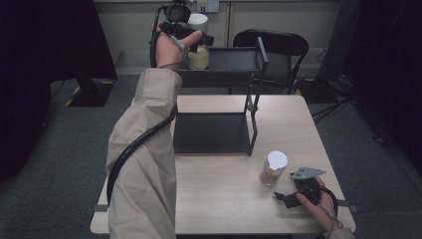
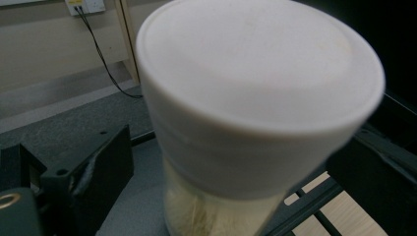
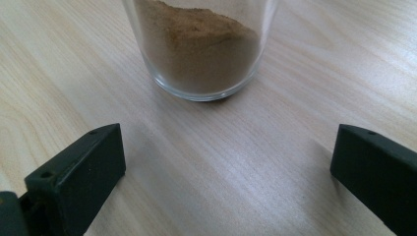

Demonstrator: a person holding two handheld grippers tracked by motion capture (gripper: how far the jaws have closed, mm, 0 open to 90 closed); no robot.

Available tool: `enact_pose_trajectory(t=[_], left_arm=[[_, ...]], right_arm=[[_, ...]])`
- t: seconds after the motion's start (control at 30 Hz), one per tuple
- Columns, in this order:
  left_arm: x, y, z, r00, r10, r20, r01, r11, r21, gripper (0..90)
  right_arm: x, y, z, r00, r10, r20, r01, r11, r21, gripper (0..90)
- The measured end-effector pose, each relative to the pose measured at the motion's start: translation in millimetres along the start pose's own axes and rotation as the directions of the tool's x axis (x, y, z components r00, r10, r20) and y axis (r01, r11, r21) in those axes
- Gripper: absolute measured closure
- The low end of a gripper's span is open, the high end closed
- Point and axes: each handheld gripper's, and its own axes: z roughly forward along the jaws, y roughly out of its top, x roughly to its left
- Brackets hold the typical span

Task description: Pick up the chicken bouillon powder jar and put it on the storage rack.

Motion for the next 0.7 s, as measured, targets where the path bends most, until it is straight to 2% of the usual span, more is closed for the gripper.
enact_pose_trajectory(t=[0.1, 0.23, 0.3, 0.7], left_arm=[[-1.3, -6.4, -4.1, 1.0, 0.008, -0.003, -0.008, 0.9998, -0.016, 0.8], [0.2, -15.5, -8.7, 0.9997, 0.0, 0.023, 0.001, 0.9993, -0.037, 0.7], [-0.1, -18.8, -8.5, 0.9995, -0.008, 0.03, 0.009, 0.9994, -0.033, 0.5], [-5.1, -42.9, -13.6, 0.9981, 0.0, 0.062, 0.003, 0.9982, -0.06, 1.3]], right_arm=[[0.0, 0.0, 0.0, 1.0, 0.0, 0.0, 0.0, 1.0, 0.0, 0.0], [0.0, 0.0, 0.0, 1.0, 0.0, 0.0, 0.0, 1.0, 0.0, 0.0], [0.0, 0.0, 0.0, 1.0, 0.0, 0.0, 0.0, 1.0, 0.0, 0.0], [0.1, -0.2, 0.1, 1.0, -0.002, 0.001, 0.002, 1.0, -0.001, 0.0]])
